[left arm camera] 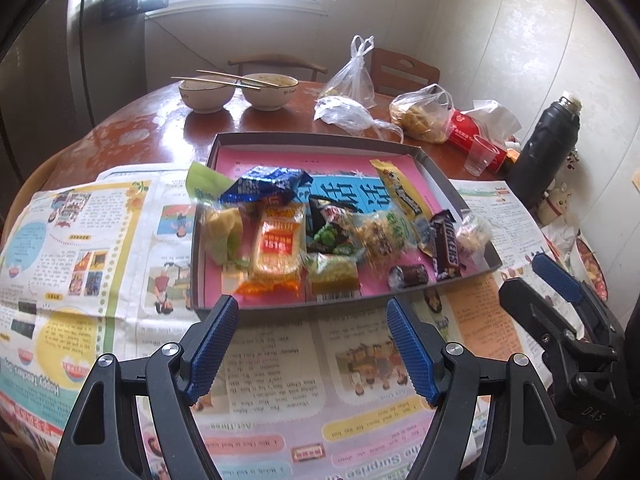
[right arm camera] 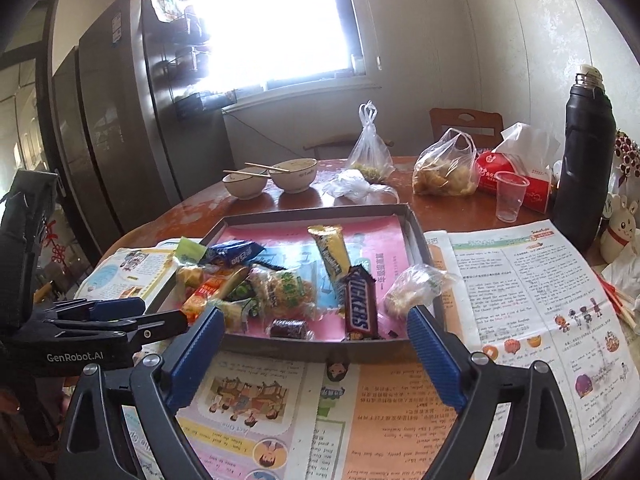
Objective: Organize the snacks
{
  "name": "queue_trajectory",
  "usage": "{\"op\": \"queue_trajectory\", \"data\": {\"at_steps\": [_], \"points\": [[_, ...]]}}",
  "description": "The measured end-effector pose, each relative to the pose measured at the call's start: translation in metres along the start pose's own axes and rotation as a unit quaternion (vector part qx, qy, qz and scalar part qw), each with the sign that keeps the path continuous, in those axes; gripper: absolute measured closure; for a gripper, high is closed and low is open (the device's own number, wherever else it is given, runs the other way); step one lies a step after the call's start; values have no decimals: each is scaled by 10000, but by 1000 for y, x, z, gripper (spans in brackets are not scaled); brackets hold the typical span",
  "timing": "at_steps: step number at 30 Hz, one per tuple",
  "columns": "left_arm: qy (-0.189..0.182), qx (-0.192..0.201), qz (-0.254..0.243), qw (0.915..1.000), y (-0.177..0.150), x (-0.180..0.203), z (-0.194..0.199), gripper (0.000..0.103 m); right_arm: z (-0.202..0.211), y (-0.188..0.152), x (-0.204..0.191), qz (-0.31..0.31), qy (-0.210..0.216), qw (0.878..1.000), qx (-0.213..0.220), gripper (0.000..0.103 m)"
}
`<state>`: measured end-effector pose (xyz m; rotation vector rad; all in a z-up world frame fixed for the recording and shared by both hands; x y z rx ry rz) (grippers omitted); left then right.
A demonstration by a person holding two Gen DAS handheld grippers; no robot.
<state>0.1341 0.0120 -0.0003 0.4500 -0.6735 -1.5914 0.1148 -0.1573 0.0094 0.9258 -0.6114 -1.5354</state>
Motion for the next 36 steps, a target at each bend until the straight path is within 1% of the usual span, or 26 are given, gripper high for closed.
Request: {"op": "queue_trajectory", "data": {"at_steps": [5,11,18,26,36], "points": [[24,3,-44,10000,-13,6,6,25,7,-14,-3,132,-9,9999,-89,9],[11,11,-109,9999,-28,14,13,25,15,-27,3,72,-87,9998,-161,9],[-10,59,-86,9999,-42,17,22,25,24,-35,5,32,-84,9998,-170,7],[43,48,-74,10000,-55,17,29,25,32,-45,-3,73,-25,9998,-201,7],[58,-87,-63,9999,-70,16,29,25,36,-63,-5,116,-98,9993,-353,7]]}}
Point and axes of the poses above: each gripper's, at about its wrist camera, not at the fingertips, and z roughly against the way its jaws point, x to its right, y to its top, the point moved 5 cm from there along -z, roughly the way its jaws point, and after that the axes turned 8 degrees about -z, right-handed, at the moved point
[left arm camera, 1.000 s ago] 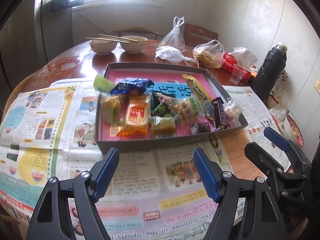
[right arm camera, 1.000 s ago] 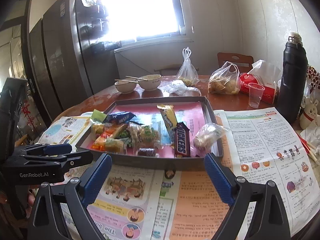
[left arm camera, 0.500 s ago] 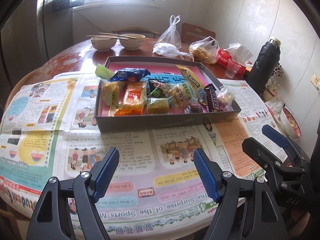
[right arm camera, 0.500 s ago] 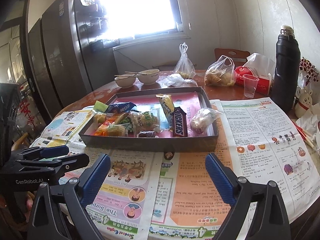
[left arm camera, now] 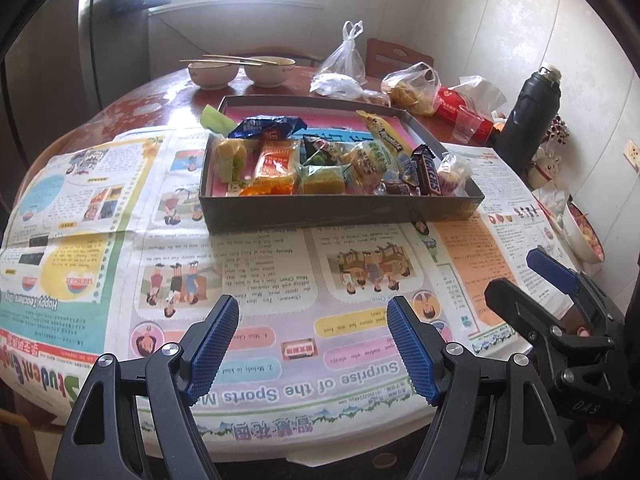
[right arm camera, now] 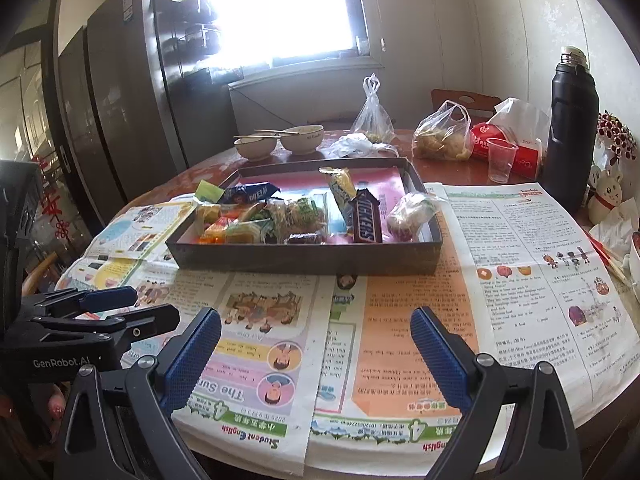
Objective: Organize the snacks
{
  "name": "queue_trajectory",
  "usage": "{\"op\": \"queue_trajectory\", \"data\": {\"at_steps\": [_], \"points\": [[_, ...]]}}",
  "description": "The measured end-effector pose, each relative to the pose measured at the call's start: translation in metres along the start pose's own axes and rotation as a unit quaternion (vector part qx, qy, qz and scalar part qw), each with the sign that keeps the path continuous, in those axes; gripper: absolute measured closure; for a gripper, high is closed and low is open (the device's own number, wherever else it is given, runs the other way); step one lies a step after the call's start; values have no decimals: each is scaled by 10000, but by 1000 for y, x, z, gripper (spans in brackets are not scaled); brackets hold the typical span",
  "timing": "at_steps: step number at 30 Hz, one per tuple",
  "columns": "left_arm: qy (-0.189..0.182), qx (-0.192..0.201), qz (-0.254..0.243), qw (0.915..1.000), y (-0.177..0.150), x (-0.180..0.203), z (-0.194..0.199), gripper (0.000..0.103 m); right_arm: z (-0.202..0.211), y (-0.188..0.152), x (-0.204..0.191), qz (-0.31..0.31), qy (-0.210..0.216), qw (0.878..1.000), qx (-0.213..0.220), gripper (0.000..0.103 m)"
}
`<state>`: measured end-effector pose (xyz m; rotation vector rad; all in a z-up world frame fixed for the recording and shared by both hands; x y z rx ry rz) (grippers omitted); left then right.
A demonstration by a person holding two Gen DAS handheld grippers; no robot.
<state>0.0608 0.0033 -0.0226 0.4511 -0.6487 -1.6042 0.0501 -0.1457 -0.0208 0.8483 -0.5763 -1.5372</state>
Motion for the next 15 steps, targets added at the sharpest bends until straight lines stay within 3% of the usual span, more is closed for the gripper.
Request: {"op": "queue_trajectory", "data": {"at_steps": [15], "points": [[75,44,10,10000,0,-6,4,25,-2,-5,-3,41,-85,10000,-17,7]]}}
Point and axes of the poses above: each gripper's, at about its wrist camera, not at the fingertips, and z roughly against the way its jaws point, x to its right, y to its top, the point moved 5 cm from there along -z, roughly the way its jaws point, and after that the axes turned 8 degrees about -z, right-handed, at the moved point
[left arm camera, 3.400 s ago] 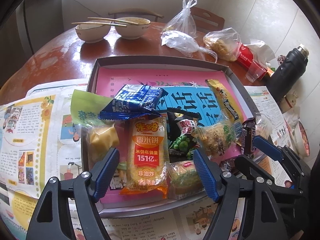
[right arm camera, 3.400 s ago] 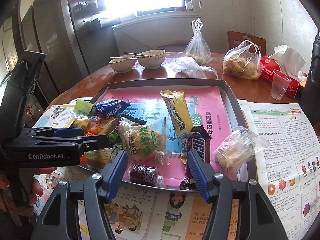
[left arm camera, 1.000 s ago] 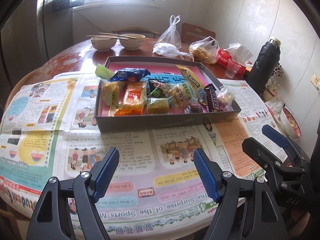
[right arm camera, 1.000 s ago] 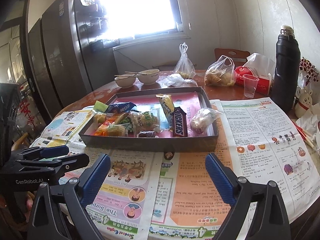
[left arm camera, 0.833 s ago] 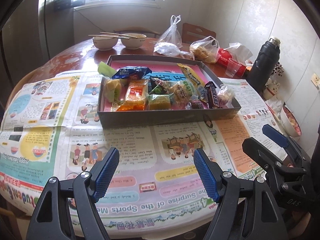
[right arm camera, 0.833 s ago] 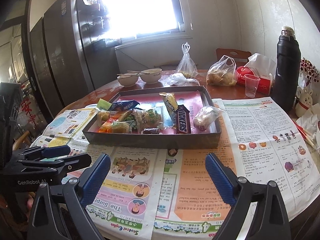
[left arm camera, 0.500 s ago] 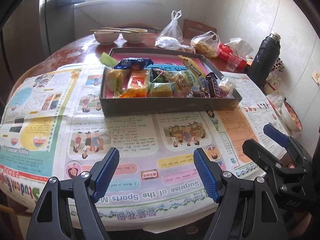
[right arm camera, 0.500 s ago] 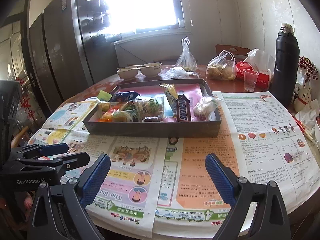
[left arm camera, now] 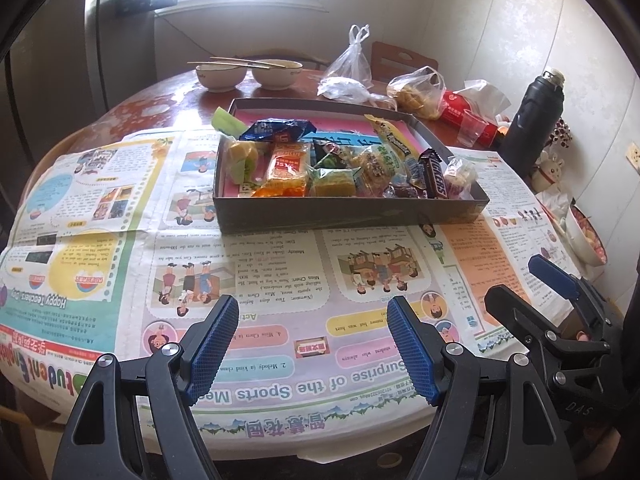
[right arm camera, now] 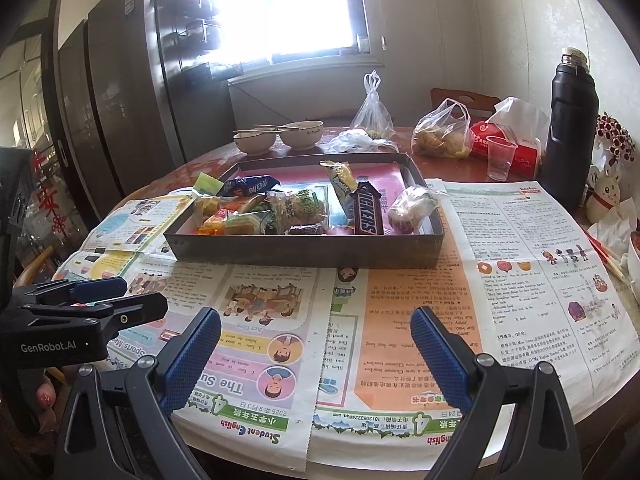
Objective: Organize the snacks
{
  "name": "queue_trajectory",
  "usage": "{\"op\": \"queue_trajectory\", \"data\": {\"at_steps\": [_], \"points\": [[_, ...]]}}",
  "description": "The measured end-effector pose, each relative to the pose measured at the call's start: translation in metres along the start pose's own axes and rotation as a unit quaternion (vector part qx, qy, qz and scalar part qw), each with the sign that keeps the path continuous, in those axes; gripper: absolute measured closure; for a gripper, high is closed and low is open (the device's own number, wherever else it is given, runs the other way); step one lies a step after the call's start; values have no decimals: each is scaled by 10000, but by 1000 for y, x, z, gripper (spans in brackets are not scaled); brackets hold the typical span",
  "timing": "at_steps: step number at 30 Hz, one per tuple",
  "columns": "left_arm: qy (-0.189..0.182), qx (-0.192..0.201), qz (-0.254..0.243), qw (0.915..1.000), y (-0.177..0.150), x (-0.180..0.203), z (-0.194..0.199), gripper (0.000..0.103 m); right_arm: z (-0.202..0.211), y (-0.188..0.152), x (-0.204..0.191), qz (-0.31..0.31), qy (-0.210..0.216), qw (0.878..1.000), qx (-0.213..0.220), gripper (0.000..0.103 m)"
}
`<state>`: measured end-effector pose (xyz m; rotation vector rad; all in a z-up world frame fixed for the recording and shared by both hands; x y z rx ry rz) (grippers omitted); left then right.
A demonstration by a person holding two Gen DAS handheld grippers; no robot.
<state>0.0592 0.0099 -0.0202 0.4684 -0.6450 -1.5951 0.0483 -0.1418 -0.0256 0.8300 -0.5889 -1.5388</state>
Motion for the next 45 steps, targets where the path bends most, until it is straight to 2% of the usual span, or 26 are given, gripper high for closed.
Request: {"op": "queue_trajectory", "data": {"at_steps": [45], "points": [[155,-66,-76,9998,-3,-1,-3,25,2,3,0,-15,-22,10000,64,6]]}}
Point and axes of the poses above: each gripper's, at about its wrist camera, not at the fingertips, and z roughly against the way its jaws point, x to its right, y to its top, the point moved 5 cm from there along -z, roughly the way its jaws point, and after that the axes turned 8 degrees about -z, right-handed, at the moved point
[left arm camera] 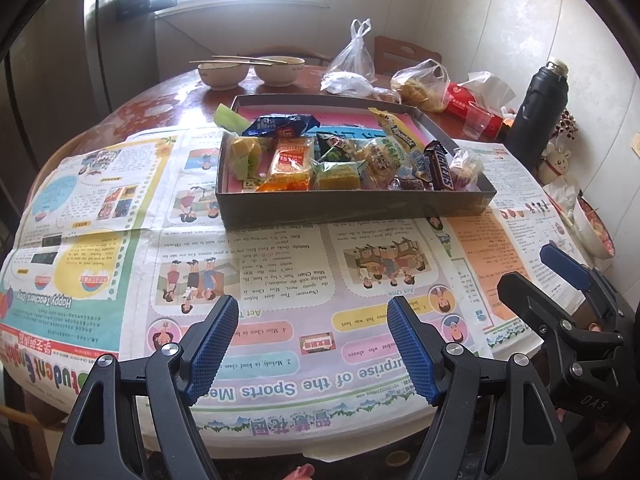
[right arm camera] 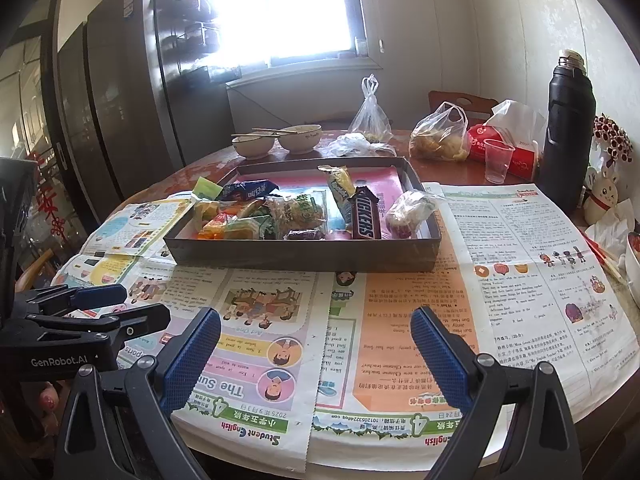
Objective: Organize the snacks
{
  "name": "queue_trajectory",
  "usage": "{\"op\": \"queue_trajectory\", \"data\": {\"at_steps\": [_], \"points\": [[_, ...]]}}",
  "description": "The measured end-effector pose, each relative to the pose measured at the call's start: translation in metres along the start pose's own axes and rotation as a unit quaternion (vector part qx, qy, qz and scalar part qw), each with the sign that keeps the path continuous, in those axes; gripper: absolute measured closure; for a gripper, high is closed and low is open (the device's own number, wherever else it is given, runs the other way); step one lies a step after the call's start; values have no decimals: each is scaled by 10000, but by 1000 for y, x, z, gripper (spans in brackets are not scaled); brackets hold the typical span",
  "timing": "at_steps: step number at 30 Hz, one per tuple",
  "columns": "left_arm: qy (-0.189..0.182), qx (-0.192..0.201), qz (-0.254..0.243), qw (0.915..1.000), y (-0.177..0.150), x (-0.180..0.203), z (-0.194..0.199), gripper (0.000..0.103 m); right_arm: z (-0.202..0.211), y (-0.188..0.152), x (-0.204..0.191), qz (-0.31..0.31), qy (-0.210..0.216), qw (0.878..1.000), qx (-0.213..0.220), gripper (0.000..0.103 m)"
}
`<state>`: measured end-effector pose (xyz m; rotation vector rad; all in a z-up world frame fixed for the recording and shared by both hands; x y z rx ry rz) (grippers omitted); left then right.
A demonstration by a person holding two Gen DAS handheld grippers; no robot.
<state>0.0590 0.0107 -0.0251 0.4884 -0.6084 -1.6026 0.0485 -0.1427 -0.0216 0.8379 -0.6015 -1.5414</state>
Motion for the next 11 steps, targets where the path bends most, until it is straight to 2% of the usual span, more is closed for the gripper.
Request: {"op": "queue_trajectory", "data": {"at_steps": [7,11], "points": [[153,82,35,9998,6,-9,-8,25,-8,5,9,-108,-102,9999,-31,6],[156,189,284,9993,13,-28,-10,25,-16,11,20,-242,-199,9995,-67,6]]}}
Point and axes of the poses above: each gripper's, at about its wrist camera, not at the fingertips, and z roughly against the way its jaws point, x to its right, y to its top, the point moved 5 cm from there along -z, roughly the way its jaws point, and after that the axes turned 8 degrees about -z, right-handed, at the moved point
